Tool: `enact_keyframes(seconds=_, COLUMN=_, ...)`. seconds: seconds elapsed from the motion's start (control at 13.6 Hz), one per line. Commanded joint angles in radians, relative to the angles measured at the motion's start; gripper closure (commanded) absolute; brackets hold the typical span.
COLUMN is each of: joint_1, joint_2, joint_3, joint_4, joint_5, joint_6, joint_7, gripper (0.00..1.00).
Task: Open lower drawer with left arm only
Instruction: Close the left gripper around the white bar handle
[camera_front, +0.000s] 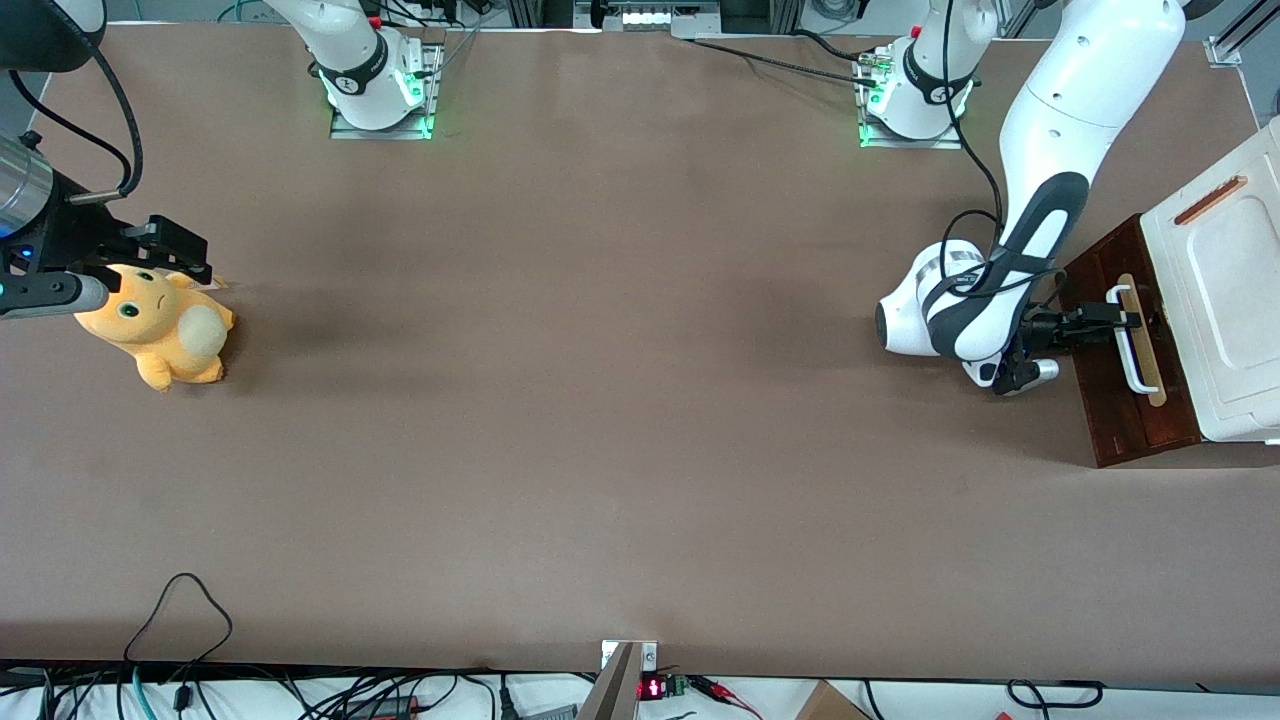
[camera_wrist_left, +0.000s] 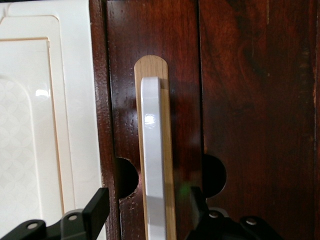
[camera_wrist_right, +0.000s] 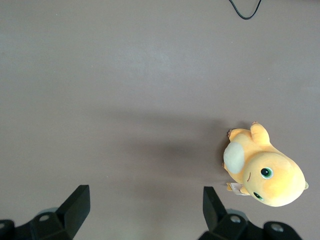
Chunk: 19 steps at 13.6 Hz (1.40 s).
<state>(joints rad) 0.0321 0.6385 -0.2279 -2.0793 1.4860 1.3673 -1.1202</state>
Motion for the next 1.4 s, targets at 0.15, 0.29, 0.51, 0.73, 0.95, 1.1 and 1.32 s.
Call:
enact_keyframes(seconds=0.15, joint_1=0.018, joint_2=0.018, joint_3=-0.004, joint_4=0.021, joint_5=0.065, joint_6=-0.007, joint_7=0.003, gripper=0.35)
enact_keyframes(seconds=0.29, joint_1=0.020, joint_2=0.021, joint_3=-0.004, joint_4=0.021, joint_5=0.068, joint_6=-0.004, joint_7=0.003, gripper=0.38)
enact_keyframes(seconds=0.51, joint_1=0.022, joint_2=0.027, joint_3=0.022, joint_4=0.024, joint_5=0.100, joint_6=0.045, joint_7=-0.003, gripper=0.39)
enact_keyframes(seconds=0.73, joint_1=0.022, joint_2=0.027, joint_3=0.038, joint_4=0.024, joint_5=0.106, joint_6=0.056, joint_7=0.002, gripper=0.39)
enact_keyframes(seconds=0.95, joint_1=0.020, joint_2=0.026, joint_3=0.038, joint_4=0.024, joint_5=0.106, joint_6=0.052, joint_7=-0.004, gripper=0.46)
enact_keyframes(seconds=1.1, joint_1=0.020, joint_2=0.026, joint_3=0.033, joint_4=0.024, joint_5=0.103, joint_6=0.047, joint_7=-0.010, gripper=0.56)
enact_keyframes(seconds=1.32, joint_1=0.011, joint_2=0.027, joint_3=0.022, joint_4=0.021, joint_5=0.097, joint_6=0.026, joint_7=-0.038, gripper=0.55)
